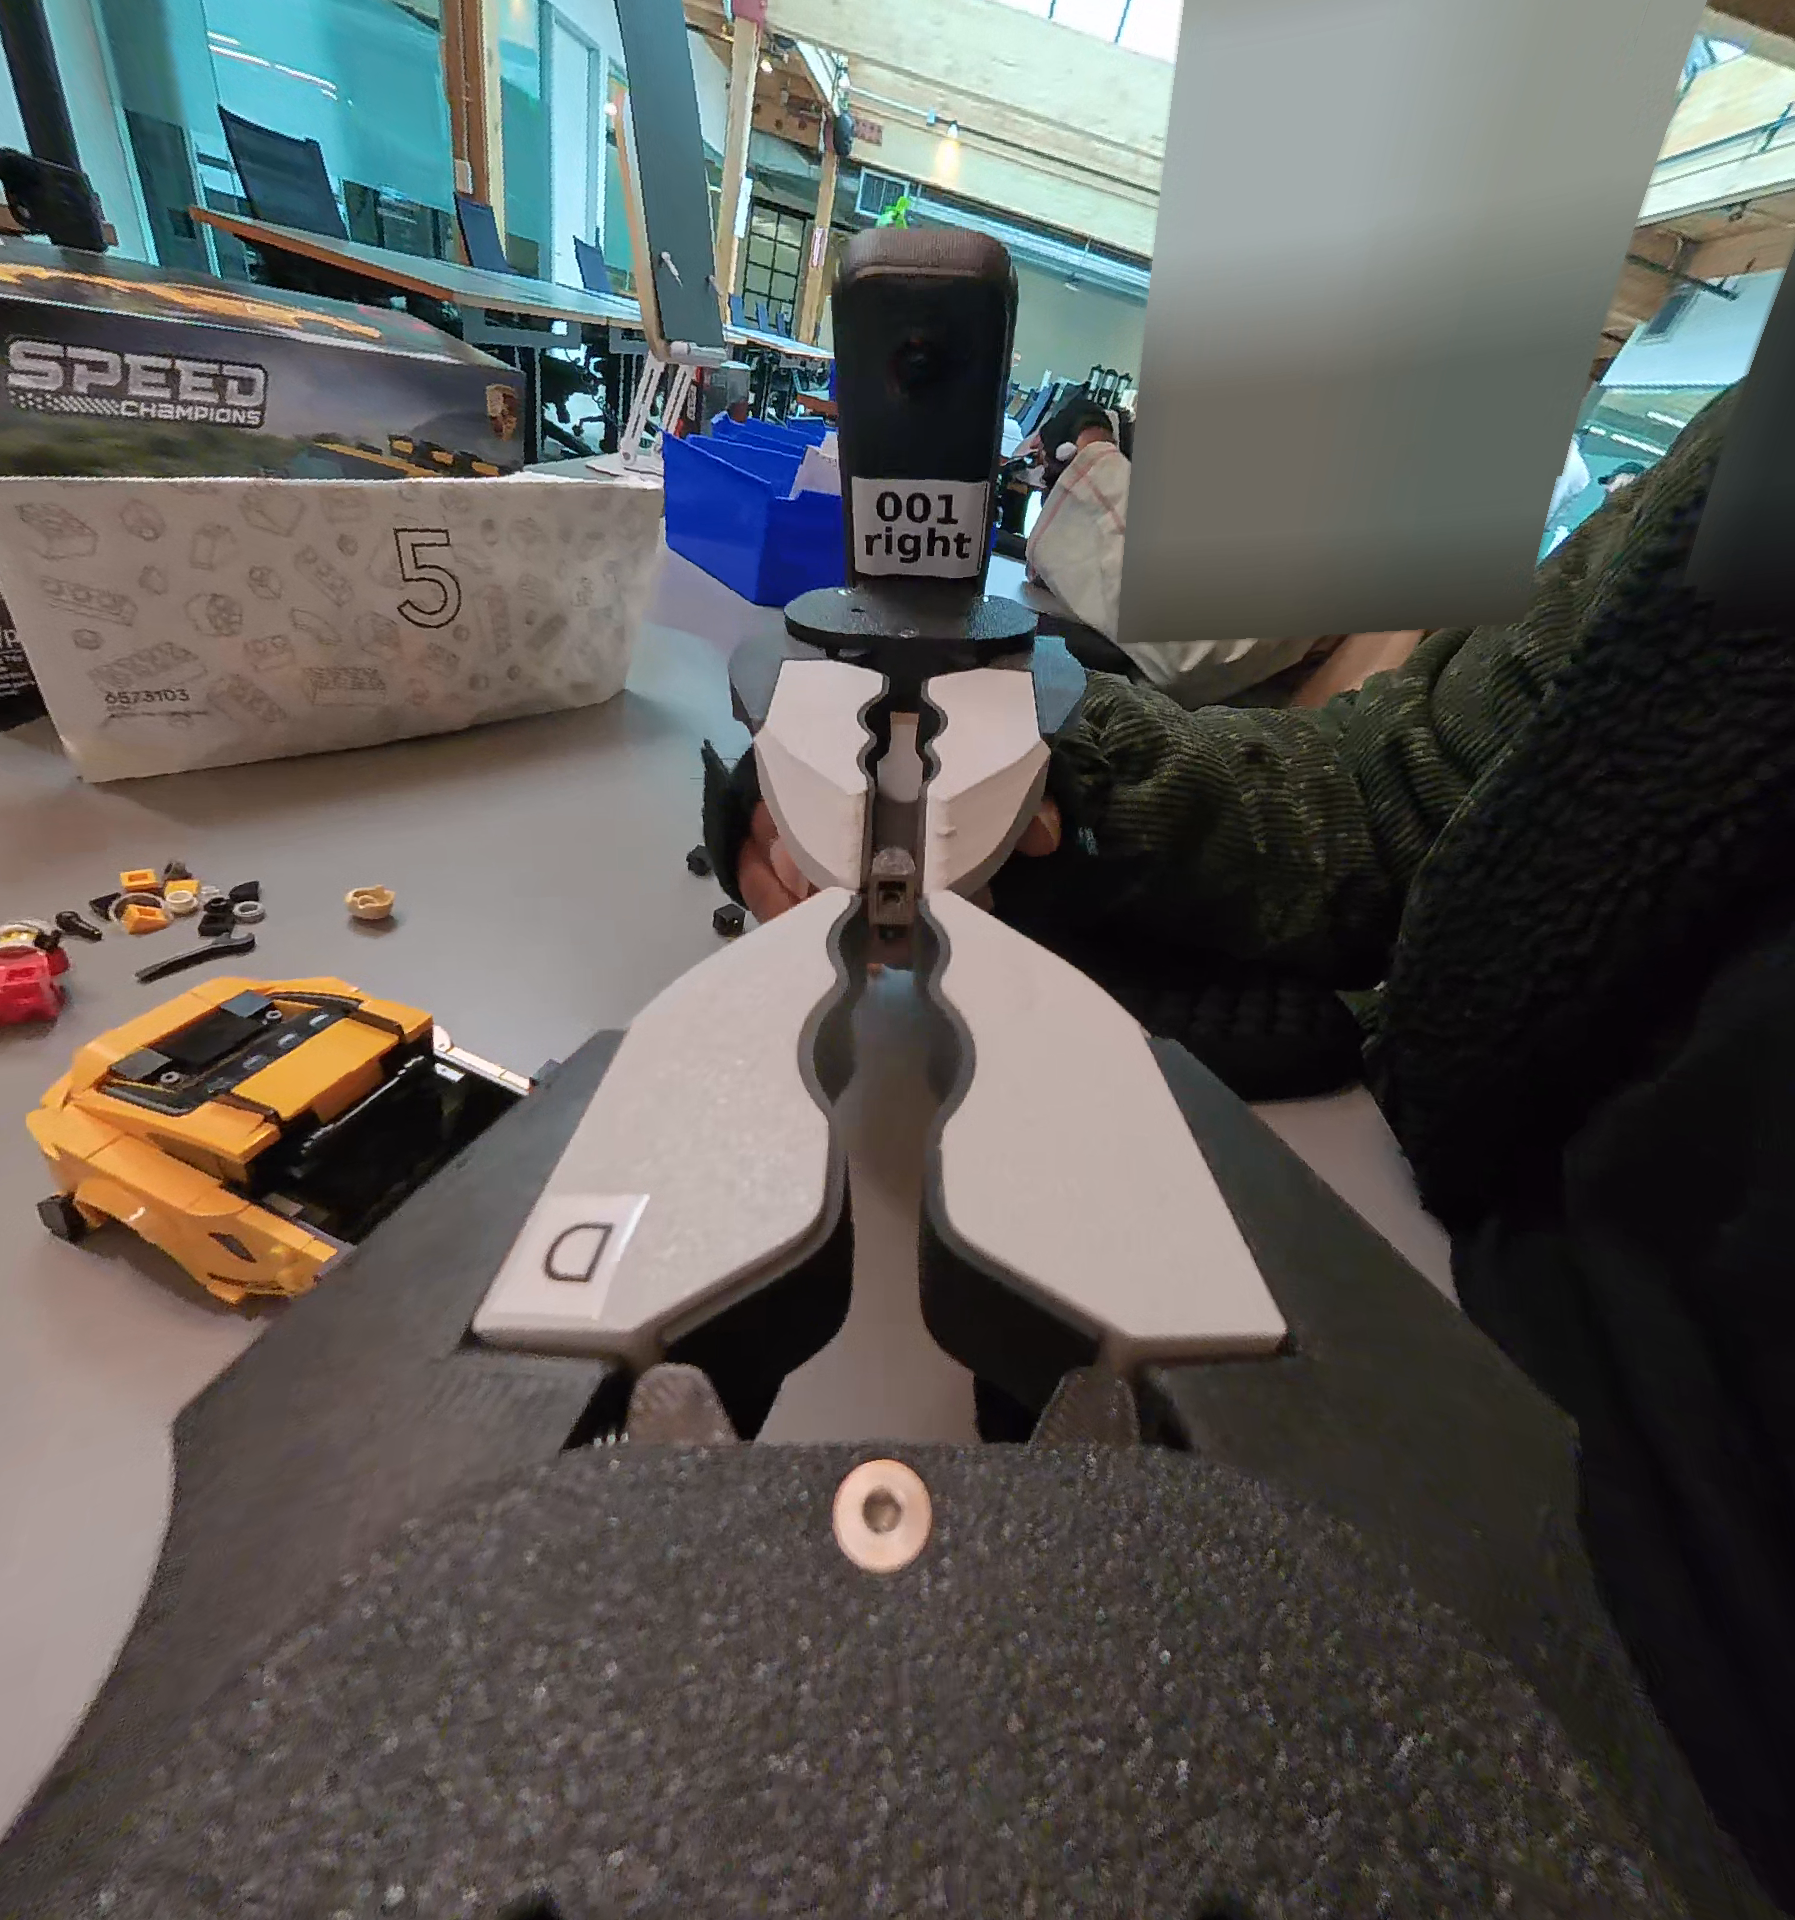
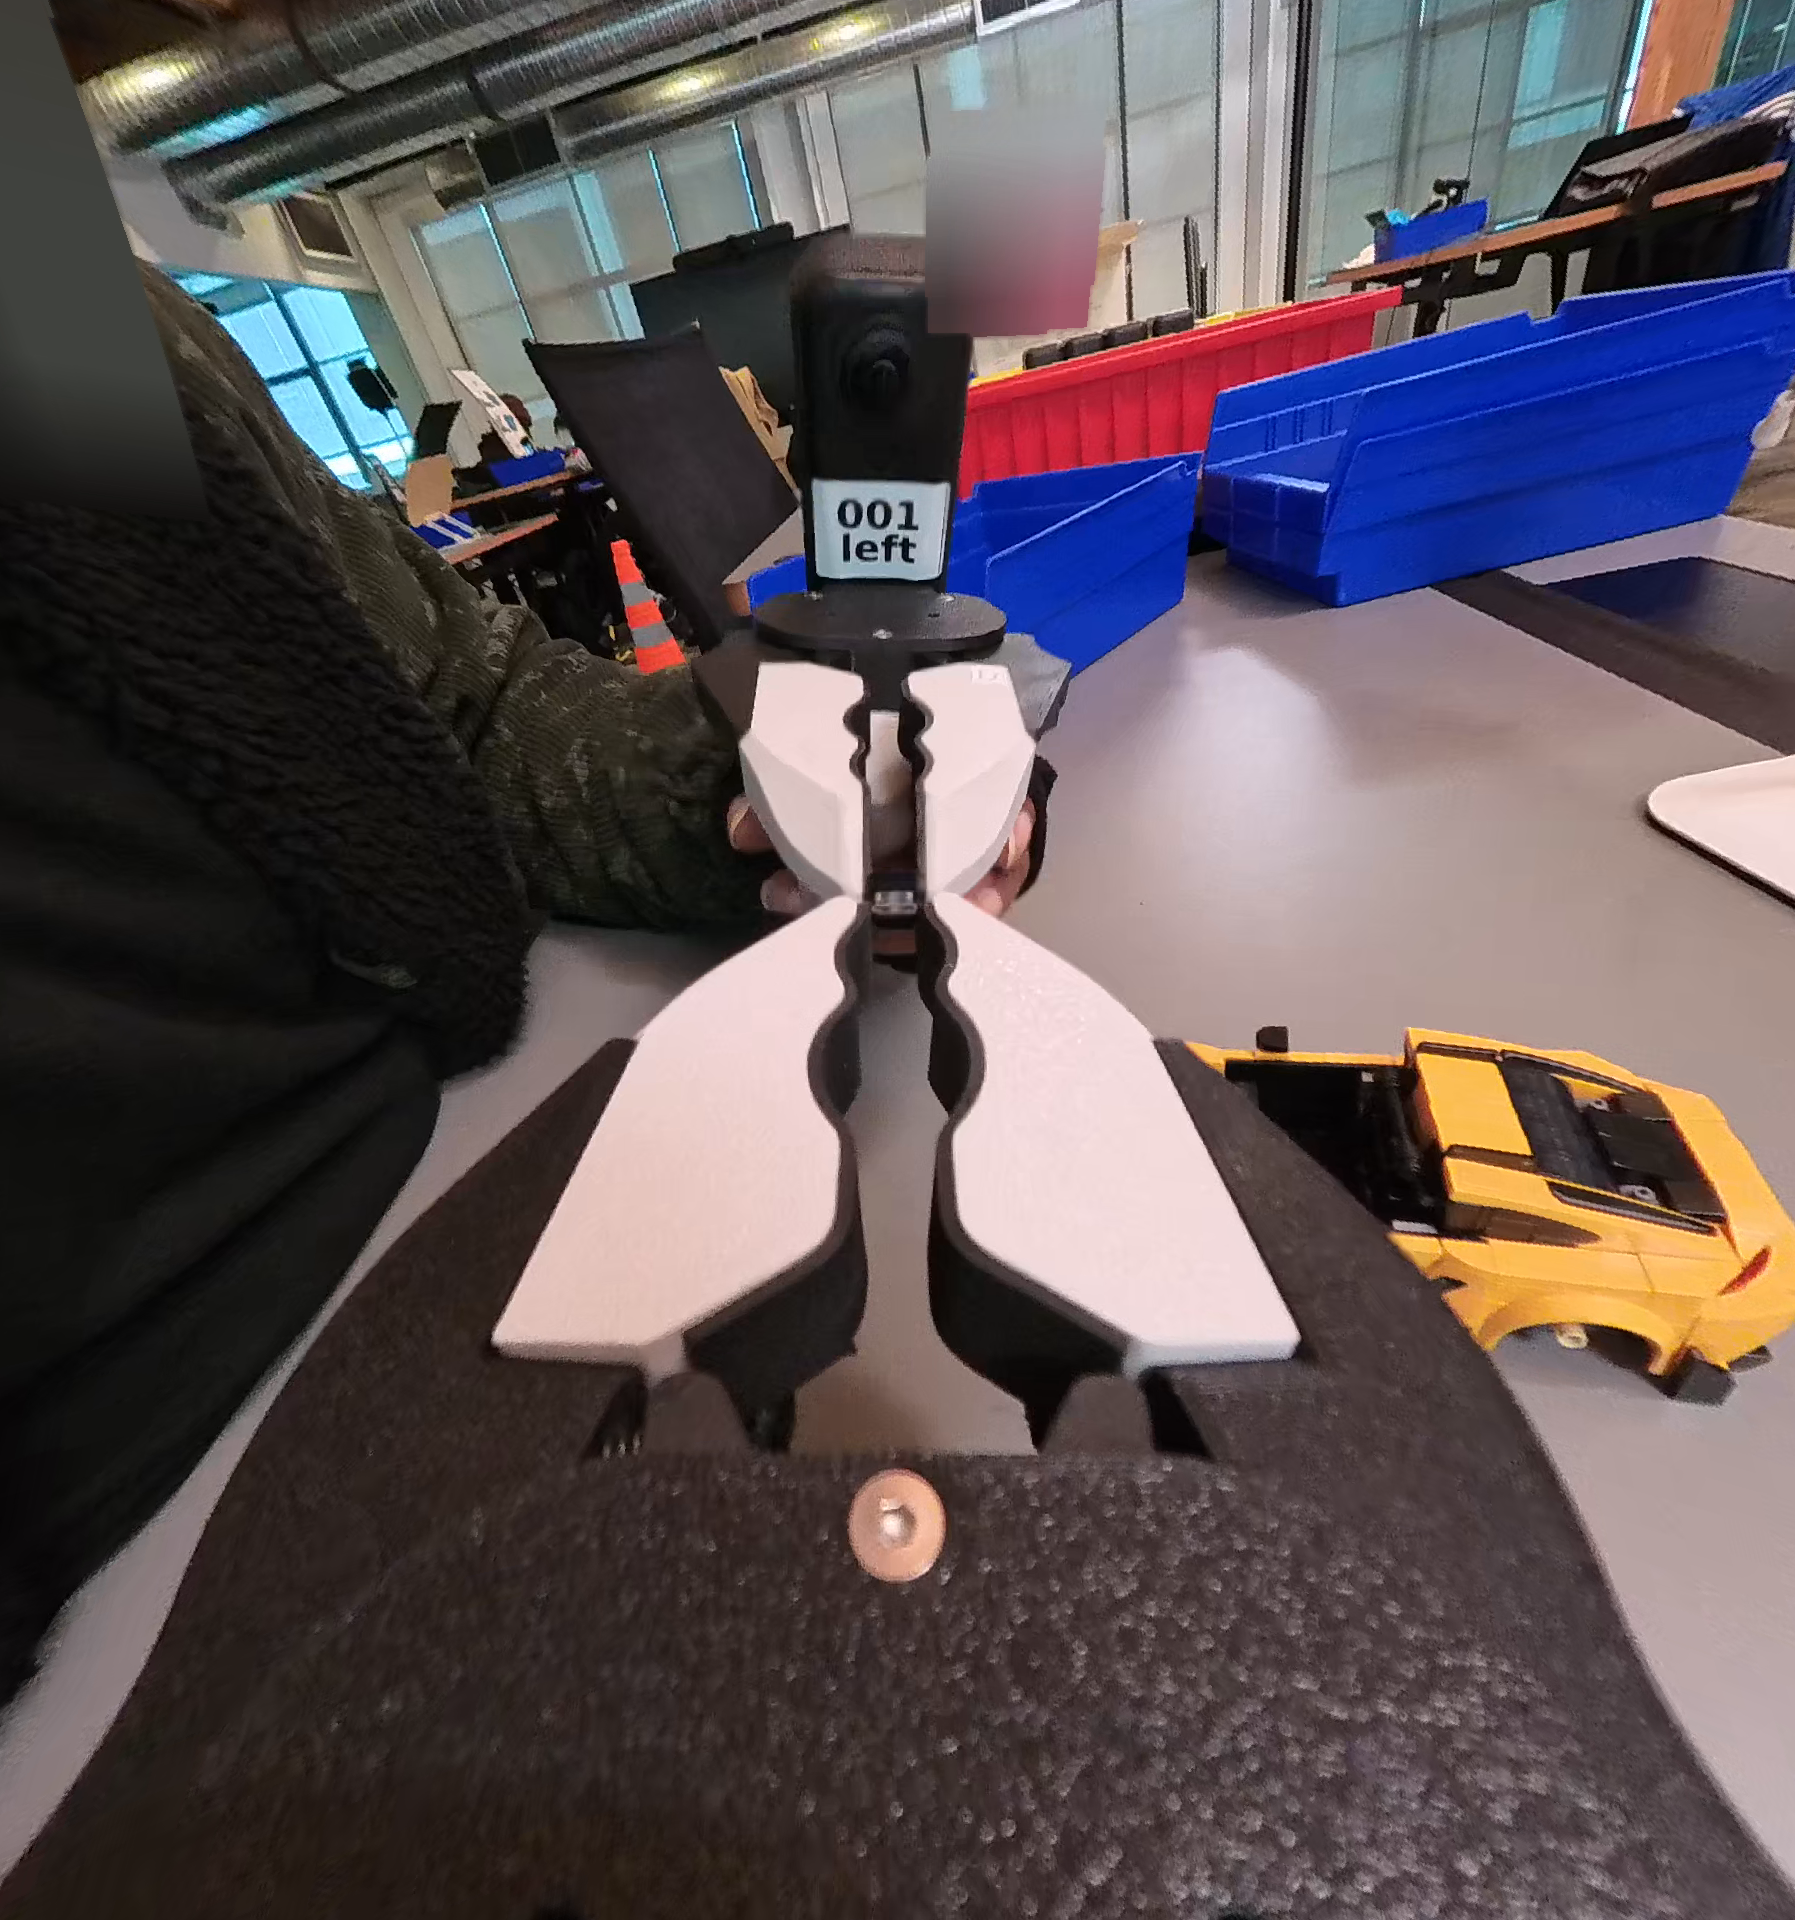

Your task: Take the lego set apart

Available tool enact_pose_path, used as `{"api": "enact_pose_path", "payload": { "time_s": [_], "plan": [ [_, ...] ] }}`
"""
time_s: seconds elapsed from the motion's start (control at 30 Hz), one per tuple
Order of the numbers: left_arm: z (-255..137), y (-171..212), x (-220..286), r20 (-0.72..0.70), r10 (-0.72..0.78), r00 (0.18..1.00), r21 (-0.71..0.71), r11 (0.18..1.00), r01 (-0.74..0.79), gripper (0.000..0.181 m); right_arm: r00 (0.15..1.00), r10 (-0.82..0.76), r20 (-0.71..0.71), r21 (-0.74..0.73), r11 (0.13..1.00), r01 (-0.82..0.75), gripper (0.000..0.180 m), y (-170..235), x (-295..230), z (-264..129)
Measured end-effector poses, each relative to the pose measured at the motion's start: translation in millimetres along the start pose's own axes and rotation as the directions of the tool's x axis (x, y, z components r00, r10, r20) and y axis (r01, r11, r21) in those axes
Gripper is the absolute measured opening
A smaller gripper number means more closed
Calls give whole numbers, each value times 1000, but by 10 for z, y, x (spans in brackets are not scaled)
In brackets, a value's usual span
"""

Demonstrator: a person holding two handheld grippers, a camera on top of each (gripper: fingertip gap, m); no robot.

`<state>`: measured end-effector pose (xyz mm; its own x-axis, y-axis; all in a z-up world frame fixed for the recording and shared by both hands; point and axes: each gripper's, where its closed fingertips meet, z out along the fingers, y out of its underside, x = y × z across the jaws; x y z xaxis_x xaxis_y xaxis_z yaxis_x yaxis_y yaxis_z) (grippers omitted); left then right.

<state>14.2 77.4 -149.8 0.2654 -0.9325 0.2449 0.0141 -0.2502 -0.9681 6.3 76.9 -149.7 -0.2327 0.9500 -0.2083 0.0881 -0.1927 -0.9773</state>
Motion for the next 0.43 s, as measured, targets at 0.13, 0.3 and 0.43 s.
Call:
{"api": "enact_pose_path", "payload": {
  "time_s": [0.13,0.3,0.43],
  "plan": [
    [-94,-113,-50,-33,-105,994,59,993,107,8,1000,-6,-20,-49,999,5,6,88,40,11],
    [-162,-108,-152,-90,-322,943,69,942,328,8,999,-1,-49,-18,1000,0,8,18,83,-21],
    [-209,-213,-189,-204,-516,832,128,829,545,7,997,-12,-80,6,1000,12,9,-34,121,-46]
  ]
}}
